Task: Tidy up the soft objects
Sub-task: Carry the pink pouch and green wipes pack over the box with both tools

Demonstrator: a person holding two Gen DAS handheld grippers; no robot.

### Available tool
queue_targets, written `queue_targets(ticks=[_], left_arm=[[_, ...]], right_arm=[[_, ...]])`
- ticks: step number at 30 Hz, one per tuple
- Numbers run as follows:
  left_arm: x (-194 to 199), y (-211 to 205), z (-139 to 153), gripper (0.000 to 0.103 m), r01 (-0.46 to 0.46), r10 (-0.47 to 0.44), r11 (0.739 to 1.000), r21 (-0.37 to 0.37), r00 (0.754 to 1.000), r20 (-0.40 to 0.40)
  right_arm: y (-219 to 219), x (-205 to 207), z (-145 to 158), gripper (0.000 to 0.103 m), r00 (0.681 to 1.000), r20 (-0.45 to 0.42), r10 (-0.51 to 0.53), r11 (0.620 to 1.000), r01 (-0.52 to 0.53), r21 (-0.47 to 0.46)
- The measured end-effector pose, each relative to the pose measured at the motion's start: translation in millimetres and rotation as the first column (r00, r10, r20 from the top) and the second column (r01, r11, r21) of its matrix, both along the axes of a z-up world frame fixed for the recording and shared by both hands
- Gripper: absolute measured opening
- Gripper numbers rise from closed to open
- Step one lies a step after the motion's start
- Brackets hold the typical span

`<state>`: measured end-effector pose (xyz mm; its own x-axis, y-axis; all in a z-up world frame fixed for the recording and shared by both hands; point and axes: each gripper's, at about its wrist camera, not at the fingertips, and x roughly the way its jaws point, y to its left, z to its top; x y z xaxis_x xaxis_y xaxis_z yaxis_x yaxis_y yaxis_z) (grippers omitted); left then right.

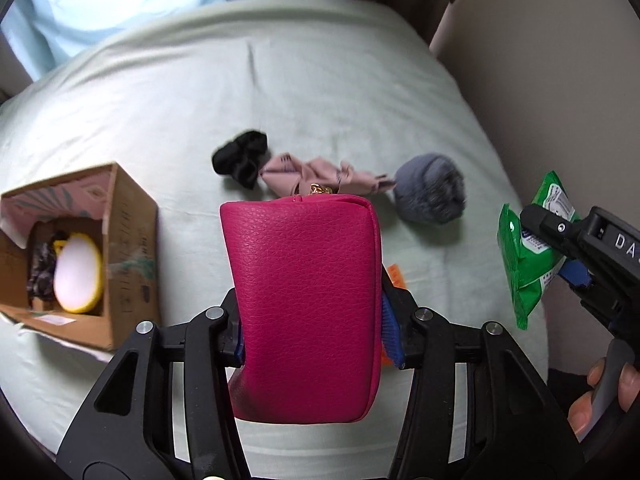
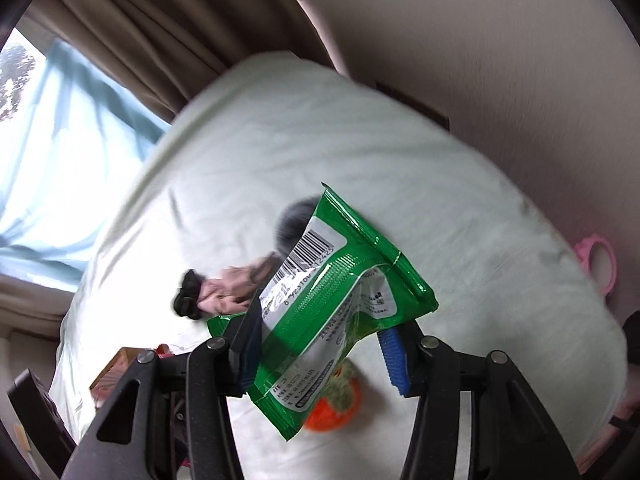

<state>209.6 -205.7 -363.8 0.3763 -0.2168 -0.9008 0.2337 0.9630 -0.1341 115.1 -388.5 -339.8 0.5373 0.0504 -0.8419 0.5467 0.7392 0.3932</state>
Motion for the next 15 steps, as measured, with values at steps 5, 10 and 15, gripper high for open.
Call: queue_targets(ticks=[5, 10, 15], left_arm=[[-17, 21, 56, 0.046, -0.047, 0.049, 0.998, -0.034, 0.998, 0.046], [-31, 49, 116, 0.046, -0.079, 0.085, 0.995, -0.060, 0.991, 0.101], [-40, 90, 167, 0.046, -0.105, 0.116, 0.992, -0.075, 0.981, 0.158]], right_arm=[[14, -16, 52, 0.047, 0.998, 0.053, 0.046, 0.999, -0.045, -0.026], [38, -21, 103, 0.047, 0.985, 0.095, 0.143, 0.988, -0.138, -0.067], [72, -18, 149, 0.047, 0.963, 0.133, 0.232, 0.969, -0.218, -0.113]])
